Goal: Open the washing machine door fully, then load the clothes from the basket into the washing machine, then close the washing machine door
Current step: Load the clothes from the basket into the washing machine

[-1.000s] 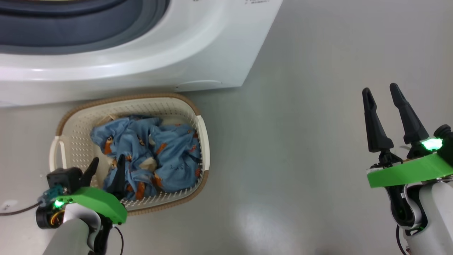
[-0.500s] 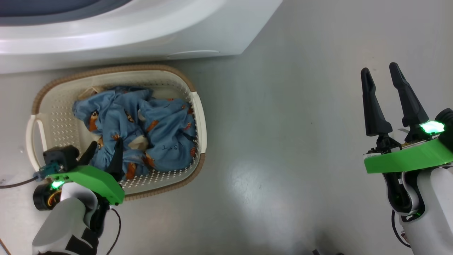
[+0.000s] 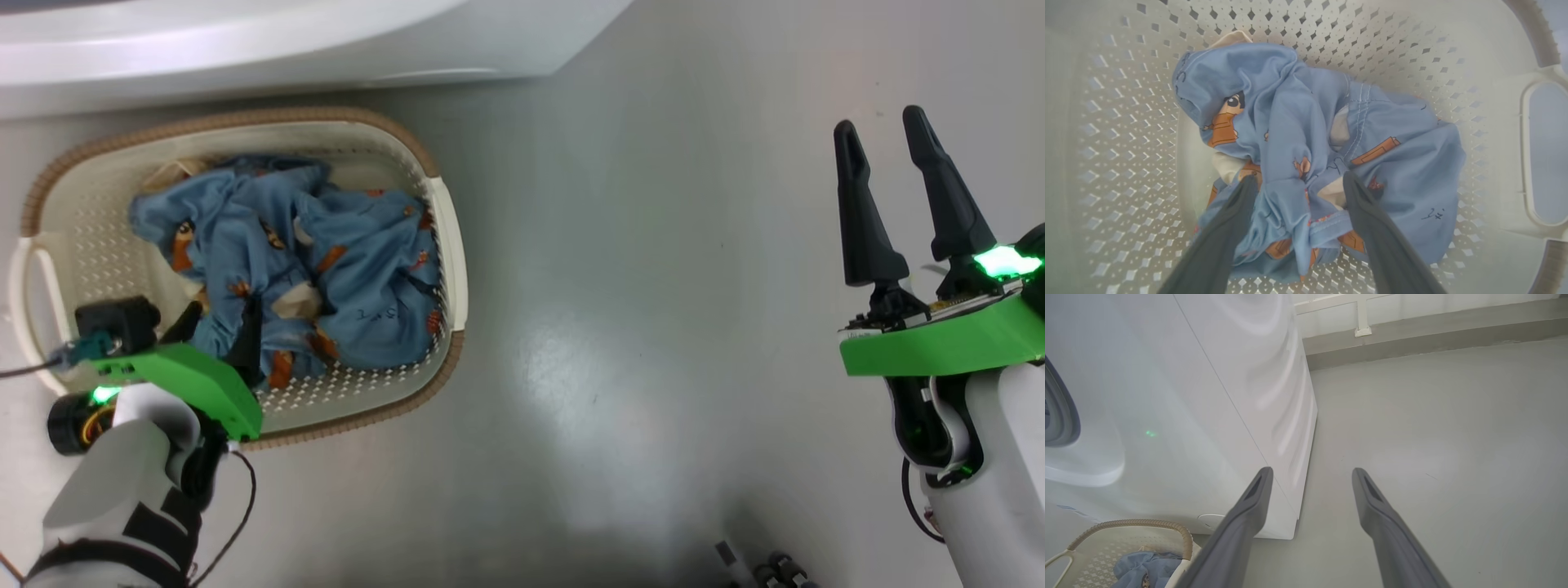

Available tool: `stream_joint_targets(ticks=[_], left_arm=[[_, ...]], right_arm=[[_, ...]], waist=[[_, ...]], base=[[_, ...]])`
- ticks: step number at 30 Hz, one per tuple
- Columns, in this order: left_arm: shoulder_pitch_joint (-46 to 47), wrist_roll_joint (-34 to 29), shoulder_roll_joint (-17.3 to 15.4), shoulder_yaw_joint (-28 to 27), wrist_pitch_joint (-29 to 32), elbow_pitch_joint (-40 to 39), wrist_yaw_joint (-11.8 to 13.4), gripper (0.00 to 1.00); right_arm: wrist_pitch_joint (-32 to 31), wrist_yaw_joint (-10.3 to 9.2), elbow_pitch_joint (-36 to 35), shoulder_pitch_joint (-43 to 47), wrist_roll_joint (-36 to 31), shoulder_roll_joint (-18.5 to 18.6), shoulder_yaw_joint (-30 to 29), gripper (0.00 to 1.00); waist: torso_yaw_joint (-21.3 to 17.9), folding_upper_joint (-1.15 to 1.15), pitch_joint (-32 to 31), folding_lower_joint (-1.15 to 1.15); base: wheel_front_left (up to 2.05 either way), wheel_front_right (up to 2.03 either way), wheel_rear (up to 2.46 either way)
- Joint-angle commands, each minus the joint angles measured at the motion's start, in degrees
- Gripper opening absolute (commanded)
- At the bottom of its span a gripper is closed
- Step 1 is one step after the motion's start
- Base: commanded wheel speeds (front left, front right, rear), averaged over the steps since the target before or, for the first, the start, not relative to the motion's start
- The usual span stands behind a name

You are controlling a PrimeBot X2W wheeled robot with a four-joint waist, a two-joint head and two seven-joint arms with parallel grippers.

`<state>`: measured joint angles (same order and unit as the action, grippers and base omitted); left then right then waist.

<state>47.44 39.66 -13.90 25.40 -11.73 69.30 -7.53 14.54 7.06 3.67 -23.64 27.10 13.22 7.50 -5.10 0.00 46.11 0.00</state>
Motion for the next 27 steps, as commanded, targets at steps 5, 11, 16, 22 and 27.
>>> stream_joint_targets(ticks=[5, 11, 16, 22, 27], left_arm=[[0.84, 1.85, -2.86, 0.10, 1.87, 0.98, 0.04, 1.00], [2.01, 3.98, -4.00, 1.74, 4.71, 1.11, 0.04, 1.00], [2.54, 5.79, -4.81, 3.81, 6.89, -0.25, 0.04, 1.00], [2.59, 8.34, -5.96, 7.11, 9.74, -2.41, 0.04, 1.00], [2.80, 10.45, -7.01, 9.66, 11.13, -3.21, 0.04, 1.00]], right_arm=[[0.46, 0.43, -1.68, 0.48, -0.84, 0.10, 1.41, 1.00], [0.46, 0.43, -2.19, 0.09, -0.96, -0.18, 1.72, 1.00], [0.46, 0.43, -2.61, -0.13, -1.06, -0.30, 1.75, 1.00], [0.46, 0.43, -2.81, -0.42, -1.17, -0.60, 2.06, 1.00], [0.46, 0.43, -3.06, -0.80, -1.27, -0.89, 2.48, 1.00]], waist=[[-0.89, 0.00, 1.64, 0.00], [-1.71, 0.00, 2.79, 0.00], [-2.16, 0.00, 3.54, 0.00], [-2.76, 0.00, 4.10, 0.00], [-3.34, 0.00, 4.44, 0.00]], base=[[0.00, 0.00, 0.00], [0.00, 0.00, 0.00], [0.00, 0.00, 0.00], [0.00, 0.00, 0.00], [0.00, 0.00, 0.00]])
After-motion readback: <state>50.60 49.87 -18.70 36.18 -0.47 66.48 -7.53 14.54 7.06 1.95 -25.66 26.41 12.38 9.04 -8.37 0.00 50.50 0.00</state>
